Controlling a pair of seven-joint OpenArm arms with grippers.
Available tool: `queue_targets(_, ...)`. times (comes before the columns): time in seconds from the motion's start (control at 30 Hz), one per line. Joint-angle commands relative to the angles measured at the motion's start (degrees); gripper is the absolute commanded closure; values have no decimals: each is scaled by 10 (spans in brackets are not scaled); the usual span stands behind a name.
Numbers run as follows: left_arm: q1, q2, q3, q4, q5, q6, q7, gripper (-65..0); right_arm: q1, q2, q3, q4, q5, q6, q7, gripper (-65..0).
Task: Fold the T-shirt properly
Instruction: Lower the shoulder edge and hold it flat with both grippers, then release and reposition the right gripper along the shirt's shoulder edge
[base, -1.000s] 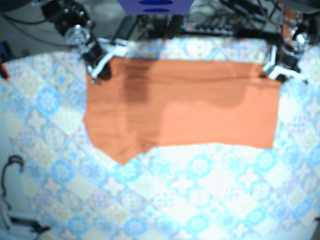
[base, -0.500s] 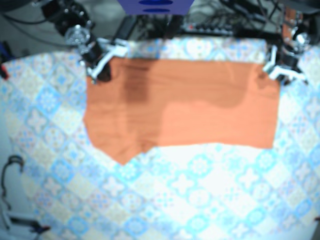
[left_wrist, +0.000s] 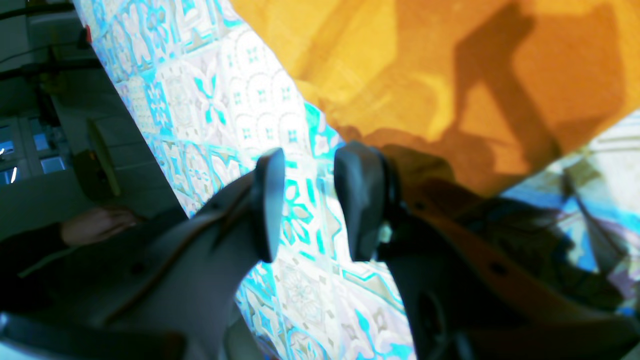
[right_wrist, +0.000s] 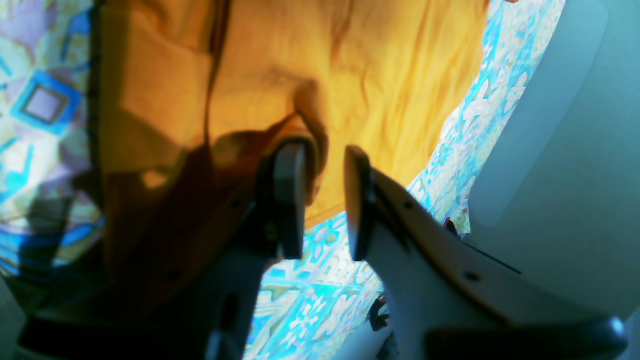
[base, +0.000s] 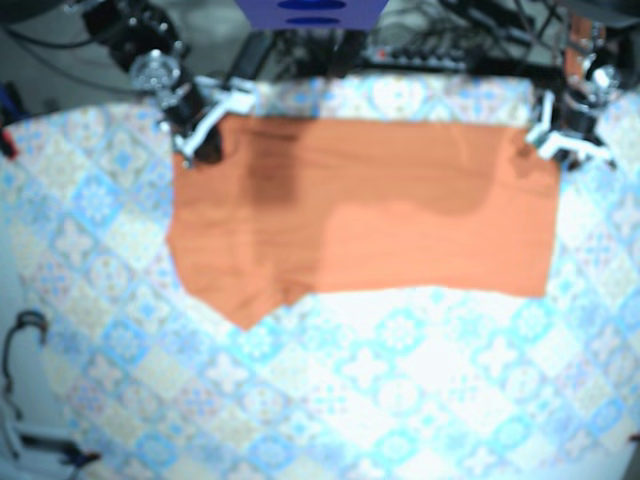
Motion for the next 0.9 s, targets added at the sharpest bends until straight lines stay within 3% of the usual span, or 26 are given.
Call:
queue_targets(0.0, 2, -12, -6, 6, 1, 11, -3, -212, 2, 6, 5, 8, -4, -11, -1, -139)
queue_targets(0.5, 4, -12, -6, 7, -2, 11, -4, -212, 1, 6, 9, 14, -4, -11, -4, -140)
queue_targets(0.87, 36, -15, -8, 12, -5, 11, -7, -212, -22, 6, 85, 51, -4, -11, -2, -140)
